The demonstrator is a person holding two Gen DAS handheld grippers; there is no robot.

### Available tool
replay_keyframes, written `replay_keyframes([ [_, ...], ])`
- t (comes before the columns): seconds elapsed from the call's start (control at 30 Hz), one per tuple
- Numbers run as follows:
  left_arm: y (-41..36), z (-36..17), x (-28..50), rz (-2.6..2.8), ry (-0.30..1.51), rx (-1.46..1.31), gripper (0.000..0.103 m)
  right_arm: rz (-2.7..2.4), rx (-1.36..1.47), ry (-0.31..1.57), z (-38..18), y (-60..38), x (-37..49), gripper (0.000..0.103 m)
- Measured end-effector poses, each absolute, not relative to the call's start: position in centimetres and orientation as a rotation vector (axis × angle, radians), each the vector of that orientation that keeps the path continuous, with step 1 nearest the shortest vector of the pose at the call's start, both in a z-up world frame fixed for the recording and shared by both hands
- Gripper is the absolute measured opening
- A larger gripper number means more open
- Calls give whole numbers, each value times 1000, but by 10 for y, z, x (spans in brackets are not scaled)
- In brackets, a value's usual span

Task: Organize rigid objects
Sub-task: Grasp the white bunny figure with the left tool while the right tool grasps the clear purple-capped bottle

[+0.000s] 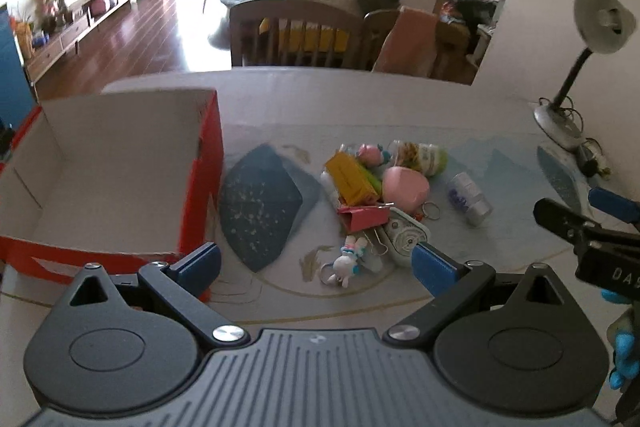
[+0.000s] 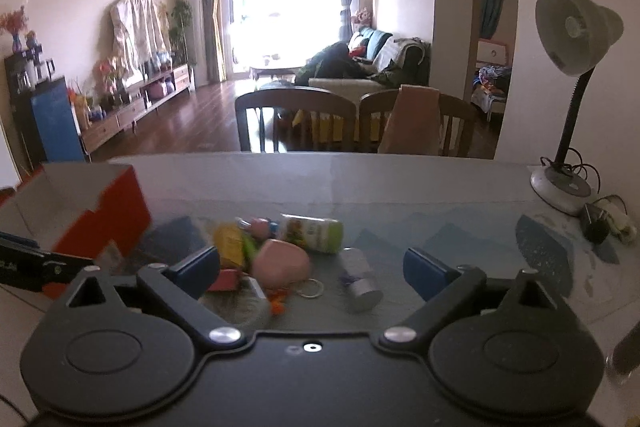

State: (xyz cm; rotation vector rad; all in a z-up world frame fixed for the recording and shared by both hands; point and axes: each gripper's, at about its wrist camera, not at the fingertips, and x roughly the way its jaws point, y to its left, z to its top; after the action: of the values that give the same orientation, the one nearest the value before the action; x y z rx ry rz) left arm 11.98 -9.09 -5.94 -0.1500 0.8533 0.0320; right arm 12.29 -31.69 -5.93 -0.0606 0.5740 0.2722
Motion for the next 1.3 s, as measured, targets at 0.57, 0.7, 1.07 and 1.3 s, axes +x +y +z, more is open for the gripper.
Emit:
replay_keyframes([
  [0.57,-116,-156,190,69,976,-43,95,287,-130,760,-140,-336,213,73],
  [0.7,-115,-167,197,55,1004,-36,82,301,-130,782,-150,-336,216,69],
  [1.07,-124,-176,209,-22,1027,-13,44,313,-135,820,-160,-335,226,47],
  [1.3,-127,-176,213,-43,1036,-23,32,318,-134,832,-162,-334,232,40],
])
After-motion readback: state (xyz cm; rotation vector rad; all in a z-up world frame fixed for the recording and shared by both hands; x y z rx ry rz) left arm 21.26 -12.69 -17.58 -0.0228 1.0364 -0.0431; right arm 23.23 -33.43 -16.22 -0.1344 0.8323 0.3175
